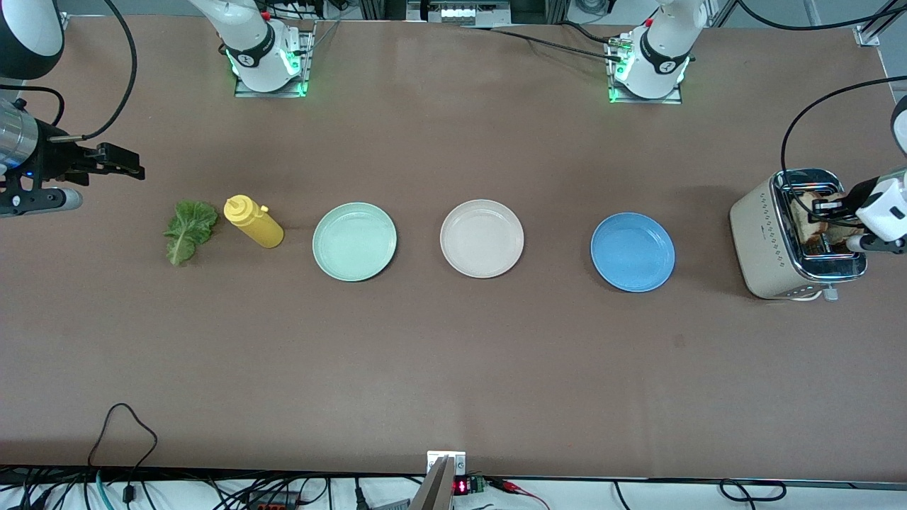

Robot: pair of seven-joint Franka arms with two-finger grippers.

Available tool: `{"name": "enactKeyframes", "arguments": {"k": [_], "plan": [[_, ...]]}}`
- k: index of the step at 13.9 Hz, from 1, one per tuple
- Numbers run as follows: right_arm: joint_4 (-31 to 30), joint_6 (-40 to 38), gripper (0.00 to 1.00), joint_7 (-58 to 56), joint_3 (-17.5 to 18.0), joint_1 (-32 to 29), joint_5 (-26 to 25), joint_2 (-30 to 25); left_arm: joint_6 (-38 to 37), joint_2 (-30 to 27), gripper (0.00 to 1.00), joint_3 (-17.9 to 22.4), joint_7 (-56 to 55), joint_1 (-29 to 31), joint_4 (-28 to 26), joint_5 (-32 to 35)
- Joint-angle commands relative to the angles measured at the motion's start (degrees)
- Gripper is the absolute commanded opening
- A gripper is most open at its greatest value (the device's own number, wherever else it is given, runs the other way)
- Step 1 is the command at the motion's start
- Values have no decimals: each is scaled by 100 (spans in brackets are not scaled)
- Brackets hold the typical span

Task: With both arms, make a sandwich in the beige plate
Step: 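Grasp the bread slice with the left gripper and lift it out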

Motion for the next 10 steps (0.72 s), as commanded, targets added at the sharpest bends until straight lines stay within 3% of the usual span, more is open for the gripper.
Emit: {"name": "enactKeyframes", "arguments": {"k": [1,4,10], "plan": [[156,-224,100,78,38,-43,-85,25,-592,-310,1,-50,103,23,419,34],[156,-487,100,78,29,-25,-76,25,-954,-451,1,-84,112,-3,736,-10],[174,-515,100,122,29,-51,-6,34,-1533,-943,1,-155,164,-423,737,-975]]}}
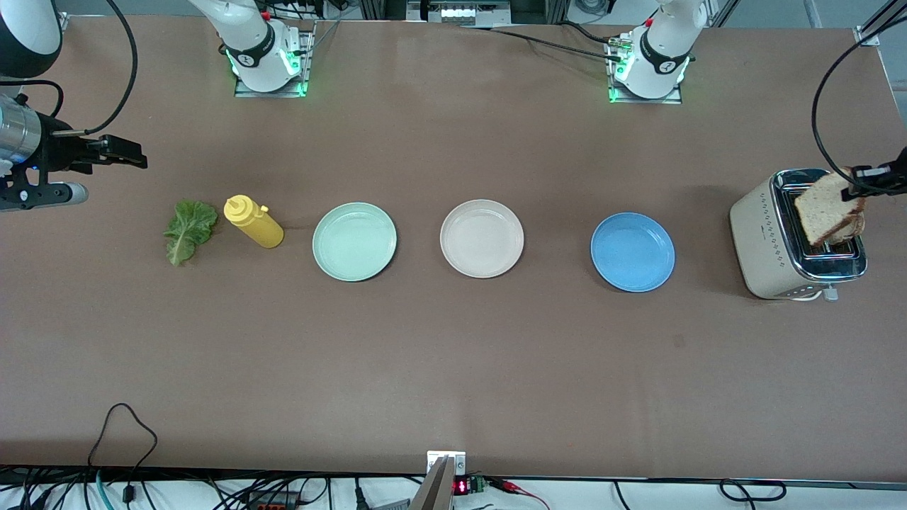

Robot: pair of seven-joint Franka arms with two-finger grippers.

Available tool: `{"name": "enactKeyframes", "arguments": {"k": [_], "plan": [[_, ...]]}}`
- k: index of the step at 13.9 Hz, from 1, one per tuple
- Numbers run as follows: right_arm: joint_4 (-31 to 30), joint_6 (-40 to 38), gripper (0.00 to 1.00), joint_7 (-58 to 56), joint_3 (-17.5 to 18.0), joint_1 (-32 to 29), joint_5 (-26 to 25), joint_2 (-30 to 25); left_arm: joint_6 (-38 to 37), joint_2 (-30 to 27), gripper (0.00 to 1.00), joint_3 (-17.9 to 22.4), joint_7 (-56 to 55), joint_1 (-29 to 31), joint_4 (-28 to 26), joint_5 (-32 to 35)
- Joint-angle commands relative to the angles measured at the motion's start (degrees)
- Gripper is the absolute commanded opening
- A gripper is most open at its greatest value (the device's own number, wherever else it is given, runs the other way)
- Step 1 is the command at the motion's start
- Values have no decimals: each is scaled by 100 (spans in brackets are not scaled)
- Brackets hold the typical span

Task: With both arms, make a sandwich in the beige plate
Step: 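Grasp the bread slice with the left gripper and lift it out, then carry the bread slice with the left gripper over the beige plate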

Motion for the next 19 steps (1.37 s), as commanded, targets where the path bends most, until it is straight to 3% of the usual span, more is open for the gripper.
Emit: {"name": "enactKeyframes", "arguments": {"k": [1,9,14,19], "plan": [[131,-33,100,82,31,-49,4,34,-380,-170,1,10,144,-357,4,-651],[131,20,100,64,39,4,-58,34,-443,181,1,10,135,-1693,-277,-2926],[131,20,100,64,39,-5,-66,43,-303,918,0,1,57,-1930,-242,-5062],[131,20,100,73,39,-31,-58,60,268,1630,0,1,161,-2229,-251,-6399]]}}
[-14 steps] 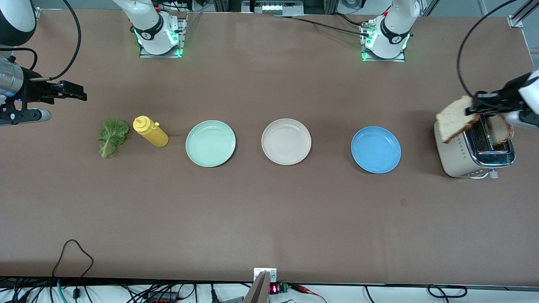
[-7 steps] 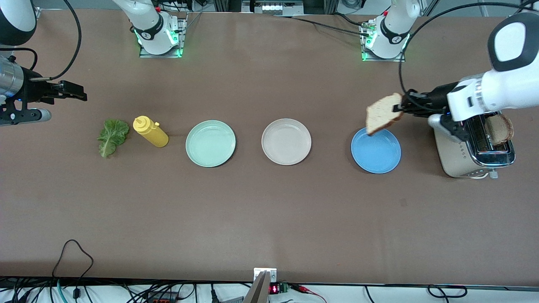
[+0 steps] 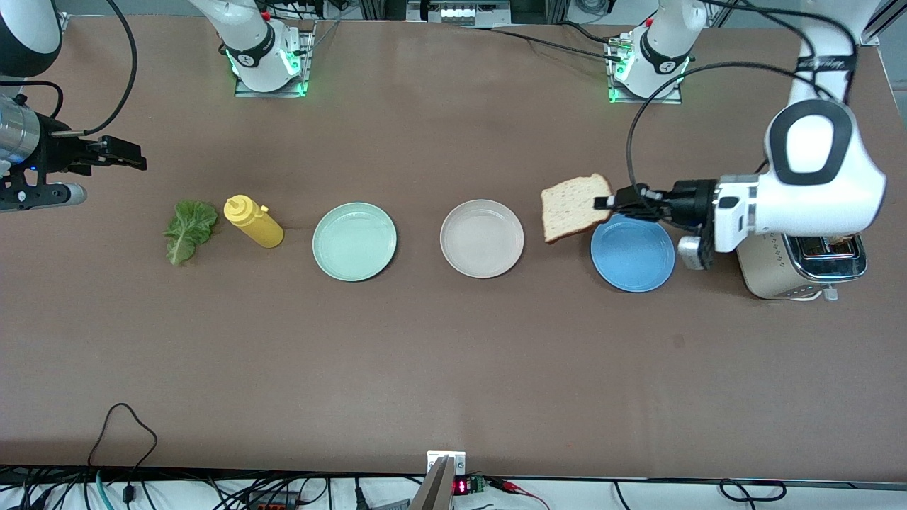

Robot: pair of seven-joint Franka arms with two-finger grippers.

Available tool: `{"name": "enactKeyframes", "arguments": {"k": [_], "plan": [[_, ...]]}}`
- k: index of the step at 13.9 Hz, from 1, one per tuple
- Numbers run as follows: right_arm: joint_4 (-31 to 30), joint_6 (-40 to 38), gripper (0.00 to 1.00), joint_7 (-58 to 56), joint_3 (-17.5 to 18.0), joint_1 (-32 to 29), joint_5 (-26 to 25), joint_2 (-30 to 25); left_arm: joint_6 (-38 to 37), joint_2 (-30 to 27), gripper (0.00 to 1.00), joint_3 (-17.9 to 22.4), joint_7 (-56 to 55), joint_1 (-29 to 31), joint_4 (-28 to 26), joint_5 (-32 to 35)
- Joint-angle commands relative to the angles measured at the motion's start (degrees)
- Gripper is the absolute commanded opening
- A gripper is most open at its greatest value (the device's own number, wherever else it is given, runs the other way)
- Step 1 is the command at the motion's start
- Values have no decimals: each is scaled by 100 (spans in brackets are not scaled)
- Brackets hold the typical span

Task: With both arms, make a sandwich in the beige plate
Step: 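Carry the bread slice with the left gripper over the beige plate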

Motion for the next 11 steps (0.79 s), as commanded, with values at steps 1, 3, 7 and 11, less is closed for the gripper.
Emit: {"name": "enactKeyframes", "arguments": {"k": [1,3,7,11], "plan": [[111,-24,100,70,35,-35,-49,51,243,429,0,68,157,-258,80,-742],[111,-24,100,35,35,-35,-23,78,288,710,0,68,410,-407,72,-1357],[111,-24,100,26,35,-43,4,95,419,1159,0,68,1051,-557,-33,-1816],[111,-24,100,-18,26,-52,-5,95,569,1669,0,77,2281,-654,-104,-2457]]}}
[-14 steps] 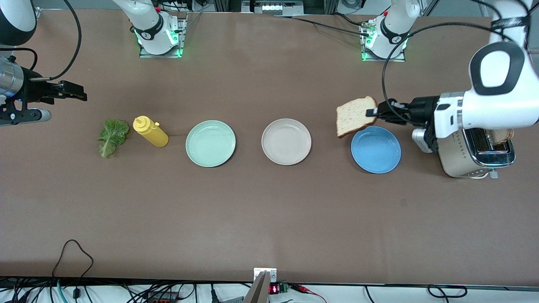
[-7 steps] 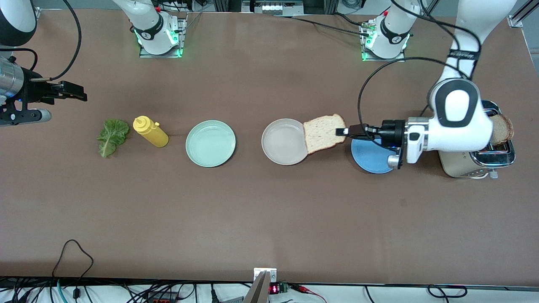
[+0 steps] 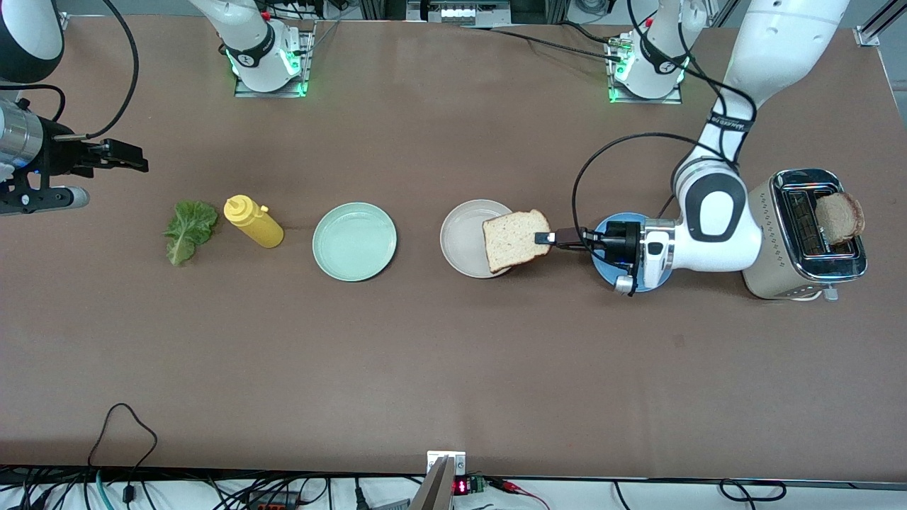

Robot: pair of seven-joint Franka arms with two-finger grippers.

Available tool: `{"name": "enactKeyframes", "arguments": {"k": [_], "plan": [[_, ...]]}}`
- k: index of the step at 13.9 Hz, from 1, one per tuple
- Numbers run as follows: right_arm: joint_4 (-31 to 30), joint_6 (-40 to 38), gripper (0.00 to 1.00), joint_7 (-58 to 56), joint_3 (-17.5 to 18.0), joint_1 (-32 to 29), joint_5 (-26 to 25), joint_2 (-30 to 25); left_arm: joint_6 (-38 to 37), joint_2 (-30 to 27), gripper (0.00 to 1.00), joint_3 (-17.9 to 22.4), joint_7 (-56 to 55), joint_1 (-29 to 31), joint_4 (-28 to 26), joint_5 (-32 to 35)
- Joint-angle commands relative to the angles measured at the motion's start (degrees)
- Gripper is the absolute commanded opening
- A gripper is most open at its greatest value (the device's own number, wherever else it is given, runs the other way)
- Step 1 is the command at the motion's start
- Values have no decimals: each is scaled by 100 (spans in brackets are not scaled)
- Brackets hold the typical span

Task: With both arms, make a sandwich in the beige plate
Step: 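Carry the bread slice with the left gripper over the beige plate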

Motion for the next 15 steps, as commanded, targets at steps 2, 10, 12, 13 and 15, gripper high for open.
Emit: {"name": "enactKeyframes", "arguments": {"k": [2,10,12,13,15], "plan": [[110,-27,100,-17,27,-50,-6,38,43,471,0,68,1216,-220,-9,-775],[110,-27,100,-17,18,-68,-6,91,26,973,0,68,2518,-334,-299,-1137],[110,16,100,-17,18,-76,-6,108,35,1035,0,68,2625,-334,-378,-1137],[110,25,100,-17,9,-76,-6,109,35,1053,0,68,2686,-343,-404,-1137],[110,34,100,-17,18,-76,-6,109,35,1105,0,68,2730,-457,-449,-1146]]}}
